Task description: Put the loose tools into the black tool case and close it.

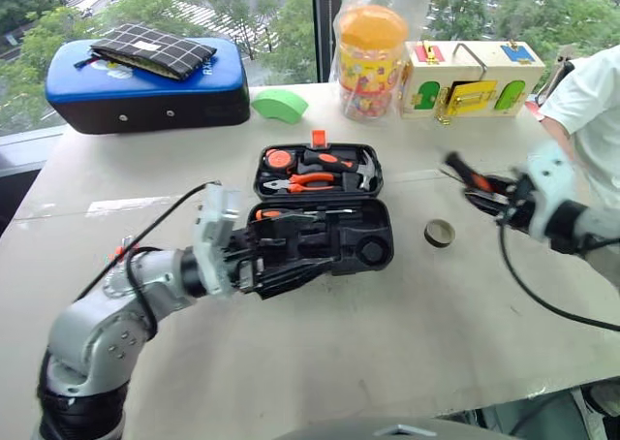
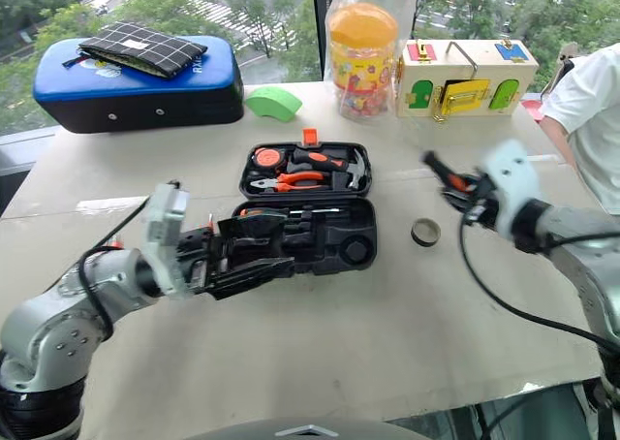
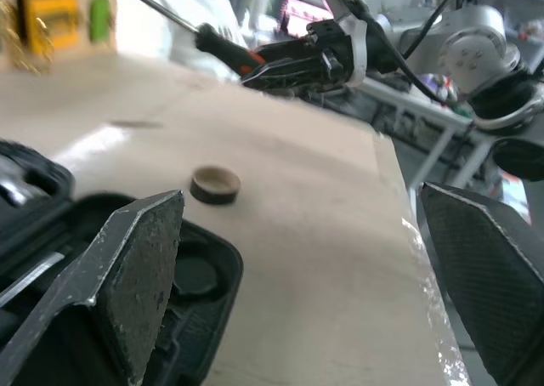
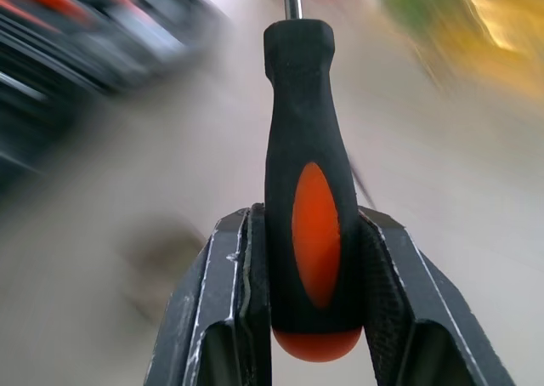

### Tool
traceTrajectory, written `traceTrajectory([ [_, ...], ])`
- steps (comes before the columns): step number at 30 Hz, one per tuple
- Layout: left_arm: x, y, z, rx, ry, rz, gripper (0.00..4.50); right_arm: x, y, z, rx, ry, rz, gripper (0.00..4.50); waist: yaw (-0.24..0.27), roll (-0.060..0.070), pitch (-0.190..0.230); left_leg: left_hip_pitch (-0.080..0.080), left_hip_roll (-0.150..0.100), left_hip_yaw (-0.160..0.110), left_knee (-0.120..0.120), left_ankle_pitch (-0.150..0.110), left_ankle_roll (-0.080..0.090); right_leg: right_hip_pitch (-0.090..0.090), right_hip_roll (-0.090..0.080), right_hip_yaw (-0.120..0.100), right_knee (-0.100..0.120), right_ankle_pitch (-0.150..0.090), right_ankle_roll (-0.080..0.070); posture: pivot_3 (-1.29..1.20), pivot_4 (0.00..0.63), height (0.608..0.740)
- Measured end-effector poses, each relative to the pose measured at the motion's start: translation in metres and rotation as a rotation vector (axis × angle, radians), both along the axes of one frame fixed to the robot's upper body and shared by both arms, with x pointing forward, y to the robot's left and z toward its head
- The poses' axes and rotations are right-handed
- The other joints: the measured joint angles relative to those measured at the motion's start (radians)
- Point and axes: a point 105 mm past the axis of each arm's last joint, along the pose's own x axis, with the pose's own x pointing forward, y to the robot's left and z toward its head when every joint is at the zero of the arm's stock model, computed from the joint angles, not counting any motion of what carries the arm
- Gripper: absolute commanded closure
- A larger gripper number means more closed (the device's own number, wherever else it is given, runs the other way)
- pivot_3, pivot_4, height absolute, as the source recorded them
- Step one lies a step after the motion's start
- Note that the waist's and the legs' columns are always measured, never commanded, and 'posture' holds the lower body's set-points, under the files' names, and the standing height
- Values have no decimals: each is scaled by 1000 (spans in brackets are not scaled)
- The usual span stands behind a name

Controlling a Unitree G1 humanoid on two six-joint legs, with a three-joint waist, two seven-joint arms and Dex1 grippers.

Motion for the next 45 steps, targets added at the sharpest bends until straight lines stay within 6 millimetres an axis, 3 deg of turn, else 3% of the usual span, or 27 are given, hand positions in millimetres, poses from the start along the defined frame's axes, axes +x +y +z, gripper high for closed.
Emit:
traceTrajectory([
  [4,-31,56,-7,76,75,103,0,14,59,-21,-84,91,265,3735,13,-2,2,-3,-2,-2,-3,0,-1,-1,2,-3,-6,2,-3,0,150,740],
  [6,-37,79,-3,102,62,161,0,20,74,-36,-151,134,334,3735,29,-2,2,-4,-4,-3,-3,0,-1,-1,0,-4,-6,2,-4,0,150,740],
  [8,-37,88,0,119,40,196,0,25,80,-51,-219,163,372,3735,47,-2,3,-4,-6,-3,-3,-2,-4,-1,0,-4,-6,2,-4,0,150,740],
  [10,-35,83,0,125,29,204,0,30,82,-65,-283,190,400,3735,54,-2,3,-4,-7,-3,-3,-3,-5,0,-1,-4,-6,2,-4,0,150,740],
  [11,-31,71,0,128,9,205,0,34,82,-76,-324,211,418,3735,55,-2,3,-4,-7,-3,-2,-3,-5,0,-1,-3,-6,3,-5,0,150,740],
  [15,-31,39,-3,116,-7,173,0,39,87,-78,-363,204,471,3735,42,-3,2,-1,-6,-1,-2,-3,-6,0,0,-1,-4,6,-2,0,150,740],
  [24,-29,23,-24,98,10,207,0,42,78,-82,-388,253,502,3735,47,0,-1,4,-4,1,-7,-2,-8,1,2,1,-3,4,-6,0,150,740],
  [31,-29,38,-28,151,-13,203,0,50,69,-79,-390,270,484,515,46,1,-1,5,-4,2,-8,-2,-8,1,2,2,-3,4,-6,0,150,740],
  [36,-27,49,-33,157,-13,211,0,46,66,-81,-347,312,468,515,45,2,0,4,-3,1,-8,-2,-8,0,2,2,-3,4,-6,0,150,740],
  [39,-24,53,-35,161,-19,223,0,38,73,-66,-242,334,480,1463,43,2,0,4,-3,1,-8,-2,-8,0,2,2,-3,4,-6,0,150,740],
  [40,-24,53,-35,161,-20,222,0,37,73,-64,-231,332,479,1463,43,2,0,4,-3,1,-8,-2,-8,0,2,2,-3,4,-6,0,150,740],
  [41,-24,53,-34,161,-24,215,0,37,76,-56,-186,322,475,2152,42,2,0,4,-3,1,-8,-2,-8,0,2,2,-3,4,-6,0,150,740],
  [45,-26,55,-37,164,-16,219,0,42,91,-43,-23,287,416,4084,40,1,0,4,-2,1,-10,-2,-8,0,3,2,-3,4,-6,0,150,740],
])
